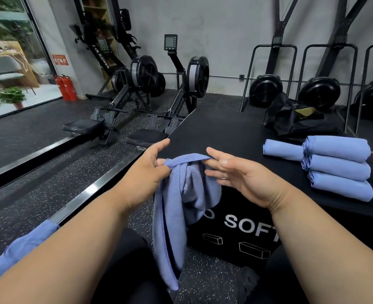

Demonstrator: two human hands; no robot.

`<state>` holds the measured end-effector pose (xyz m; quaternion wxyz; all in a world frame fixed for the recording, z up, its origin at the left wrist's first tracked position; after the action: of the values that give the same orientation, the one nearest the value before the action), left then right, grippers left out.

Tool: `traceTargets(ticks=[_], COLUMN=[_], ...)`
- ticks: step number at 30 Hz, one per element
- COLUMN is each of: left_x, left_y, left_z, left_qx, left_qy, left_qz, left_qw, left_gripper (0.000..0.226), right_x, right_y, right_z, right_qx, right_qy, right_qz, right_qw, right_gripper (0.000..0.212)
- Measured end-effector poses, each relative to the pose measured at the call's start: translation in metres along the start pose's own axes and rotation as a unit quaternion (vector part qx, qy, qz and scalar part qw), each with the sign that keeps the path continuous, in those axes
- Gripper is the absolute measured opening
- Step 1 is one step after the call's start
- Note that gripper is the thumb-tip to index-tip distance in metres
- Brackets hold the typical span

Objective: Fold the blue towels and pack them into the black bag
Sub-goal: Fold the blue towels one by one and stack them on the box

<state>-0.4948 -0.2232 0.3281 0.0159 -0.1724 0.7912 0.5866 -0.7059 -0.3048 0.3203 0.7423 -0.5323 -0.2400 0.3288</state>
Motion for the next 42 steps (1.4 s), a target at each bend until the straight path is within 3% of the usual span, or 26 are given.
traceTargets(ticks=[5,15,19,21,24,28,30,33,36,40,42], left_x=[-0.007,-0.025,-0.022,-0.026,-0.034,-0.049,-0.054,-0.055,-0.051,-0.054,-0.035], left_y=[-0.004,-0.012,-0.022,-0.028,-0.031,-0.044,-0.047,-0.055,-0.079,-0.08,-0.086], left_z=[0.0,-0.017,-0.017,-0.019,-0.015,-0.012,-0.009,-0.001,0.007,0.015,0.023], left_qx=[-0.002,-0.006,-0.042,-0.046,-0.055,-0.089,-0.084,-0.089,-0.104,-0.037,-0.075], left_qy=[0.008,0.019,0.041,0.076,0.112,0.174,0.185,0.175,0.141,0.19,0.171], left_qz=[0.017,0.009,0.095,0.073,0.093,0.124,0.13,0.091,0.047,0.05,0.066], left_qw=[1.0,1.0,0.994,0.993,0.988,0.973,0.971,0.976,0.983,0.98,0.98], left_gripper=[0.083,0.086,0.074,0.062,0.051,0.05,0.041,0.025,0.036,0.033,0.043], right_x=[0.0,0.009,0.015,0.013,0.001,-0.022,-0.032,-0.045,-0.051,-0.059,-0.054], right_y=[0.001,-0.019,-0.02,-0.021,-0.013,0.012,0.023,0.038,0.05,0.053,0.06], right_z=[-0.001,0.006,0.004,0.002,-0.004,-0.01,-0.01,-0.012,-0.019,-0.019,-0.023], right_qx=[-0.02,-0.084,-0.101,-0.11,-0.093,-0.028,-0.006,-0.007,-0.023,-0.04,0.01], right_qy=[0.033,0.011,-0.005,0.012,0.059,0.159,0.183,0.194,0.193,0.184,0.171], right_qz=[-0.012,-0.057,-0.103,-0.167,-0.29,-0.374,-0.408,-0.428,-0.399,-0.427,-0.438], right_qw=[0.999,0.995,0.99,0.98,0.951,0.913,0.894,0.883,0.896,0.884,0.882], right_gripper=[0.063,0.062,0.059,0.053,0.046,0.012,0.014,0.032,0.038,0.024,0.009])
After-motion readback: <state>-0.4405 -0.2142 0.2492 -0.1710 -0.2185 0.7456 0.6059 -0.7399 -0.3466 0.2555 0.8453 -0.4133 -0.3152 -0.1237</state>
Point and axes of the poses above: each hand's wrist, its own z-axis away from the middle knuckle, its own x-axis out of the palm, y = z × x, the point moved 6 cm from there along -z, towards the middle knuckle, and after that the axes turned 14 degrees about x, right-handed, at the moved point
